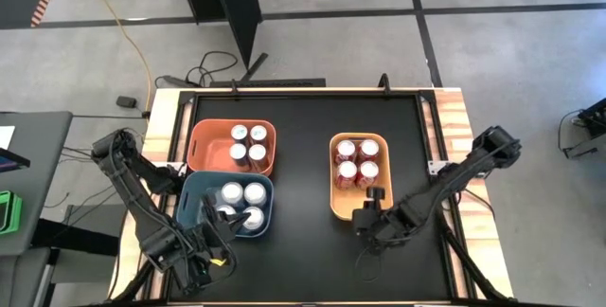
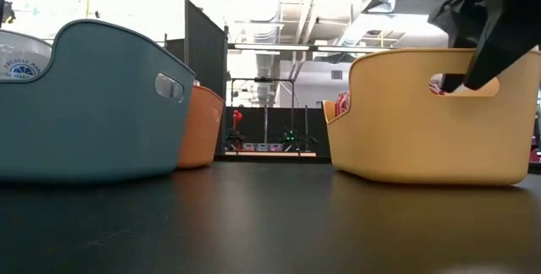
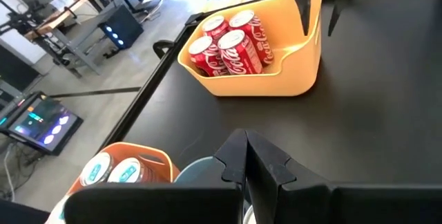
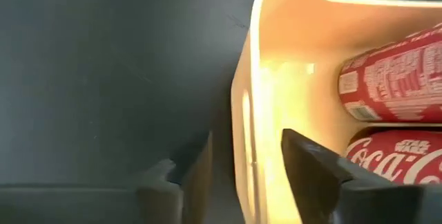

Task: Sort soda cans
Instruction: Move the yellow bin to the bottom left of the table

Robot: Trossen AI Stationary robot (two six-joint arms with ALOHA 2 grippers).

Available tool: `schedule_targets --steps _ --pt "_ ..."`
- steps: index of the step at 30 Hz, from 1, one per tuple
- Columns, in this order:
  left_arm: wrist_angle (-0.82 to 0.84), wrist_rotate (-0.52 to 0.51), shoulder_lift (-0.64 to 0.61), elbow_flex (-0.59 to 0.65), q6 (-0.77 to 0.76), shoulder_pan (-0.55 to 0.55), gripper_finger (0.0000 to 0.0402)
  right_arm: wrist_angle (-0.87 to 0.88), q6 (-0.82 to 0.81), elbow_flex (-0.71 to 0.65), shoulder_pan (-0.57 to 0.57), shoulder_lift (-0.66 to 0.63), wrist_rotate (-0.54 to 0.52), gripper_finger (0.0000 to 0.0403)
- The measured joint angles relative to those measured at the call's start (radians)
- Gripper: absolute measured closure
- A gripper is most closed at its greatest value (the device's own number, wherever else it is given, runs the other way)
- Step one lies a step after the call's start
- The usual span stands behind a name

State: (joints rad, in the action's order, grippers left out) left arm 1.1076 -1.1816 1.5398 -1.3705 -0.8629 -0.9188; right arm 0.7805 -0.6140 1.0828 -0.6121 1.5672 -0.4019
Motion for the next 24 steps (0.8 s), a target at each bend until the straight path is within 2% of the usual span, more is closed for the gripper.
schedule_targets --steps 8,13,17,24 --pt "0.001 0.026 0.000 0.000 0.022 0.000 0.0401 -0.015 -0.016 0.014 0.007 0.005 0.034 0.0328" --pt "0.001 0.035 0.000 0.000 0.032 0.000 0.0401 -0.014 -0.040 0.024 0.018 0.005 0.037 0.0376" --pt "0.001 0.052 0.000 0.000 0.033 0.000 0.0401 -0.036 -0.040 0.026 0.026 0.005 0.041 0.0397" --pt "0.004 0.051 0.000 0.000 0.033 0.000 0.0401 -0.108 -0.040 0.026 0.038 0.007 0.043 0.0397"
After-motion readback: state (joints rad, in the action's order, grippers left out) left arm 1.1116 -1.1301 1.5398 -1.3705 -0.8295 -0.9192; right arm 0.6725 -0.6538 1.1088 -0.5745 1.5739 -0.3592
